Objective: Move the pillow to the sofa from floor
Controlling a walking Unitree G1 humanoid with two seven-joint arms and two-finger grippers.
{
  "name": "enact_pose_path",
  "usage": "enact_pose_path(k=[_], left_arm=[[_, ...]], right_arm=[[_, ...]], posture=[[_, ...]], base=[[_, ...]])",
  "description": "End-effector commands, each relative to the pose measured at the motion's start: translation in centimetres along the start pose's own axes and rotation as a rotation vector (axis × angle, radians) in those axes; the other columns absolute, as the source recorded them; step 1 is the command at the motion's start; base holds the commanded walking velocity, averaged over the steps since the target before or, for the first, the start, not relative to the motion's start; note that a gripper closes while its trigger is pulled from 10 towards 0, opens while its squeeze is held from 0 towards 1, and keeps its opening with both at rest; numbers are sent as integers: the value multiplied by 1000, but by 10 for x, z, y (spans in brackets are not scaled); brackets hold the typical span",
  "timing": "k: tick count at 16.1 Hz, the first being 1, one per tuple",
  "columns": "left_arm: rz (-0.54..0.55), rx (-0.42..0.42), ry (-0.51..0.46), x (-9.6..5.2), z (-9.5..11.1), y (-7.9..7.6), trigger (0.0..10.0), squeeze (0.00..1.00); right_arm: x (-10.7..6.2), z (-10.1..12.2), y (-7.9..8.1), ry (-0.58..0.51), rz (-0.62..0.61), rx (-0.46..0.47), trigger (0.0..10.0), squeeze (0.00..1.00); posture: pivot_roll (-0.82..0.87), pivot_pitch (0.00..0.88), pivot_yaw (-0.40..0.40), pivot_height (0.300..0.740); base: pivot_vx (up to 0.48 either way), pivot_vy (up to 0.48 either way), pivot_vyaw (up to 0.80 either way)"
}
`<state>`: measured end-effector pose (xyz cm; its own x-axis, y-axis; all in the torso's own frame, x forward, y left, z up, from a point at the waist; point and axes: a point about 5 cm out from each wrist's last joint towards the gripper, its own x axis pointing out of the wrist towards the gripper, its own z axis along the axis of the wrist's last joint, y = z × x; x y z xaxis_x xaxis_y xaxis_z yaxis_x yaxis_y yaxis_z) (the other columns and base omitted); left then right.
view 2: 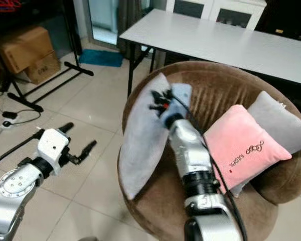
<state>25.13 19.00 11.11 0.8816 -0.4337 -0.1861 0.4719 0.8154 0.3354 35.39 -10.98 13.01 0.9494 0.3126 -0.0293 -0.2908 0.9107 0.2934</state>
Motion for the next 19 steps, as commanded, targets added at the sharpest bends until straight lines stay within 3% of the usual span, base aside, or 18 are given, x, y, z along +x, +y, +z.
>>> enact_pose_path(k=[1,2,3,4,5,6,9,10,11,12,15,19], left_arm=[[-69,4,-9,2,5,-4,10000,0],[-110,7,-6,2,5,-4,10000,0],[-122,6,-5,2,5,-4,10000,0],[-146,-4,-4,1,5,-4,10000,0],[-159,-11,-1,0,5,-4,10000,0],[-180,-25,7,-2,5,-5,10000,0],[-237,-111,32,-11,1,-9,10000,0],[-256,-214,35,-14,0,-11,10000,0],[-307,-306,29,-18,3,-14,10000,0],[-338,-347,30,-21,4,-16,10000,0],[-396,-365,35,-26,6,-18,10000,0],[-401,-310,13,-25,17,-11,10000,0]], right_arm=[[3,6,-14,-31,-25,31,10000,0],[1,-5,-34,20,-87,17,10000,0],[-1,-11,-43,52,-114,-5,10000,0],[-12,-24,-69,150,-228,-100,10000,0],[-18,-25,-83,173,-297,-121,10000,0],[-26,-20,-103,169,-400,-126,10000,0],[-38,-2,-131,115,-511,-114,10000,0],[-41,-1,-136,115,-520,-125,10000,671],[-44,-1,-139,116,-523,-121,10000,1000],[-47,-3,-141,121,-523,-126,10000,1000],[-55,-8,-146,122,-520,-157,10000,1000],[-75,1,-159,-4,-541,-159,10000,1000]], posture=[[43,0,-51,740],[50,0,-54,740],[50,0,-54,740],[54,0,-55,740],[61,0,-61,740],[64,0,-65,740],[69,0,-71,740],[60,0,-78,740],[56,0,-79,740],[52,0,-80,740],[46,0,-79,740],[27,0,-68,740]], base=[[0,0,0],[0,0,0],[0,0,0],[0,0,0],[0,0,0],[0,0,0],[0,0,0],[0,0,0],[0,0,0],[0,0,0],[0,0,0],[0,0,0]])
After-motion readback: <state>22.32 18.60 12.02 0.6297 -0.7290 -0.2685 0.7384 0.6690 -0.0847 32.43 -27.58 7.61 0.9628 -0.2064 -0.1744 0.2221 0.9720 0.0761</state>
